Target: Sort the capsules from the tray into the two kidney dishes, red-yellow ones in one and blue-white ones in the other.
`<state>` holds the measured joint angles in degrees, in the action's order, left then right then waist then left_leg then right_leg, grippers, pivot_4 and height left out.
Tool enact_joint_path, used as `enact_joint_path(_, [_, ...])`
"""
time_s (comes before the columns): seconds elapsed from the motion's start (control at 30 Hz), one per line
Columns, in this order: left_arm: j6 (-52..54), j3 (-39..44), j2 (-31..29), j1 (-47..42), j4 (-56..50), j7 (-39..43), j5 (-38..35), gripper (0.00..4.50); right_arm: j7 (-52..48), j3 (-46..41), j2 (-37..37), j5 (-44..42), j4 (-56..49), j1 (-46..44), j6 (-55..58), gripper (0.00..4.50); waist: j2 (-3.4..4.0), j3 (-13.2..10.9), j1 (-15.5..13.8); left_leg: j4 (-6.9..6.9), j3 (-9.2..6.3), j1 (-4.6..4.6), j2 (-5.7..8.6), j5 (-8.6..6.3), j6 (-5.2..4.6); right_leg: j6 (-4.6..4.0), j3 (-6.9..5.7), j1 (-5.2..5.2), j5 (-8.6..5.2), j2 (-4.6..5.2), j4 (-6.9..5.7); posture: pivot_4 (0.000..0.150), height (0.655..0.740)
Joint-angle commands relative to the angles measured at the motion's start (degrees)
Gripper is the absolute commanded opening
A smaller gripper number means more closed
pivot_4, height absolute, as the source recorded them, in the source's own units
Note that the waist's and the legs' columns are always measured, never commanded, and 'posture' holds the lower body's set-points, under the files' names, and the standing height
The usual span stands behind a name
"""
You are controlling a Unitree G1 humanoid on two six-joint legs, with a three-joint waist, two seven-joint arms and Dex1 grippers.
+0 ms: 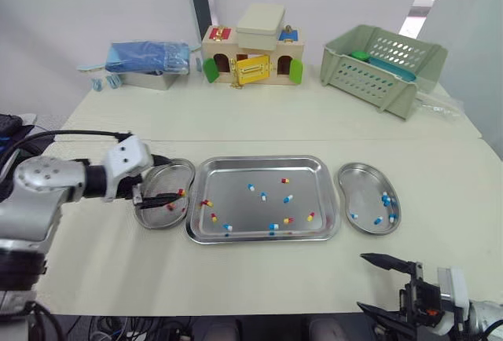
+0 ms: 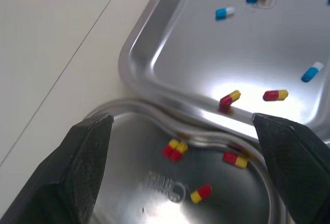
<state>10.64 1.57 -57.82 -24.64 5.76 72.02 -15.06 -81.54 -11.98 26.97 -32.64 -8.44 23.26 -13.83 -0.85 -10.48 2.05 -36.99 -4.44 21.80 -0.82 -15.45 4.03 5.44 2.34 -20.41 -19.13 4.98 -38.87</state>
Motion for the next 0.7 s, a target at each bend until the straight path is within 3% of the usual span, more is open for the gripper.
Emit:
enact_joint_path(0.03, [-4.12, -3.58, 0.54, -4.65, 3.08, 4.24, 2.49, 4.46, 1.34, 0.53, -0.38, -0.03, -0.95, 0.43, -2.04, 4.5, 0.0, 0.0, 0.1, 0.01, 0.0, 0.0, 0.0, 0.0, 0.0, 0.0, -0.01, -0.01, 0.0, -0.01, 0.0, 0.15, 0.74])
enact_joint_path(0.47, [-25.76, -21.13, 8.85, -23.86, 23.22, 17.7, 17.49, 4.46, 7.55, 4.37, -2.2, 2.14, -2.78, 2.88, -5.38, 4.5, -0.01, -0.01, -0.11, -0.05, -0.02, 0.02, 0.01, 0.0, 0.0, 0.0, -0.02, 0.0, 0.0, -0.02, 0.0, 0.15, 0.74])
enact_joint_path(0.57, [-27.35, -23.14, 11.13, -26.71, 27.0, 19.27, 19.58, 3.96, 8.68, 5.05, -2.26, 2.31, -3.24, 3.57, -5.79, 4.5, -0.01, 0.0, -0.14, -0.05, -0.03, 0.02, 0.01, 0.0, 0.0, 0.0, -0.02, 0.0, 0.0, -0.02, 0.0, 0.15, 0.74])
enact_joint_path(0.7, [-28.04, -25.18, 13.46, -30.05, 30.9, 19.85, 23.23, 2.61, 10.31, 5.68, -2.45, 2.61, -3.76, 4.36, -6.25, 4.5, -0.04, -0.02, -0.18, -0.06, -0.04, 0.04, 0.02, 0.0, -0.01, 0.0, -0.03, 0.01, 0.0, -0.02, 0.0, 0.15, 0.74])
